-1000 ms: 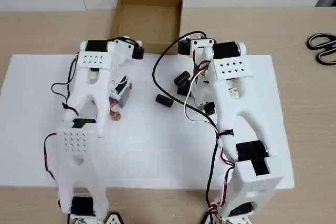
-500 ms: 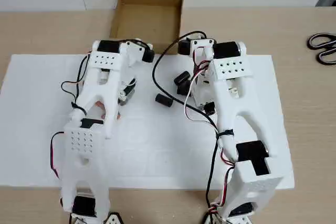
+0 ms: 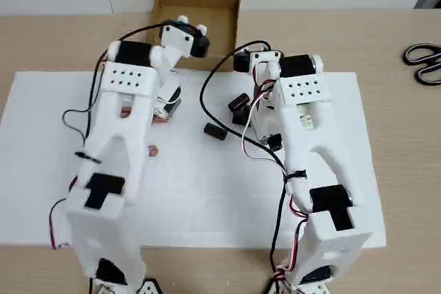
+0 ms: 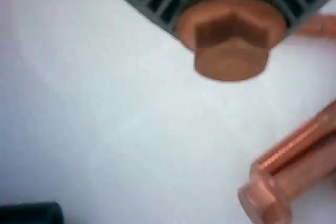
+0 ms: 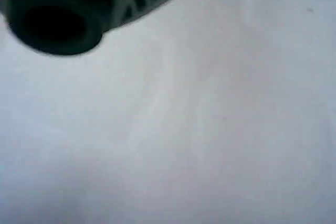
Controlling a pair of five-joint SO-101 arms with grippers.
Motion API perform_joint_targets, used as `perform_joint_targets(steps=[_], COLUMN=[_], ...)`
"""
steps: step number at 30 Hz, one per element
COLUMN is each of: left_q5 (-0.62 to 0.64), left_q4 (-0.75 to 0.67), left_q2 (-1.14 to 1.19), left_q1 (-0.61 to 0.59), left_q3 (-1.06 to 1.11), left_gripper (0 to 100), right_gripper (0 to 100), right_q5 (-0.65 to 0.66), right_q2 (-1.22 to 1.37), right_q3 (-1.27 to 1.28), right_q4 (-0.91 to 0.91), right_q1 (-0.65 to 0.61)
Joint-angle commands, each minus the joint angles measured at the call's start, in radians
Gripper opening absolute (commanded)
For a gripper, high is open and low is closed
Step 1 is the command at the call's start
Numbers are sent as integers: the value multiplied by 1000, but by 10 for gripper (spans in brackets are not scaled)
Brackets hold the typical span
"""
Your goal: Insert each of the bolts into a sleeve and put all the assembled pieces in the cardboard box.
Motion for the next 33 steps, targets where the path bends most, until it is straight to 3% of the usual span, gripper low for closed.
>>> perform_joint_targets(steps=[1,5,10,14,17,26,33], left_q5=[2,15,181,203,230,578,649], left_q4=[14,14,-2,-63,-133,-485,-700], left_q2=[-213,-434,-709,-836,-898,-1077,-1162], left_q1=[6,6,5,6,5,5,6], left_q3=[33,61,64,142,259,503,731], left_gripper=[6,6,6,6,6,6,6], right_gripper=[4,4,4,4,4,4,4], right_q5=[9,5,9,8,3,-2,-14], right_q2=[-82,-229,-501,-667,-776,-1058,-1279], right_q3=[-46,-41,-23,31,83,430,753], right_q4=[12,33,30,19,5,-240,-364], right_q1=[-1,-24,-84,-139,-162,-185,-206])
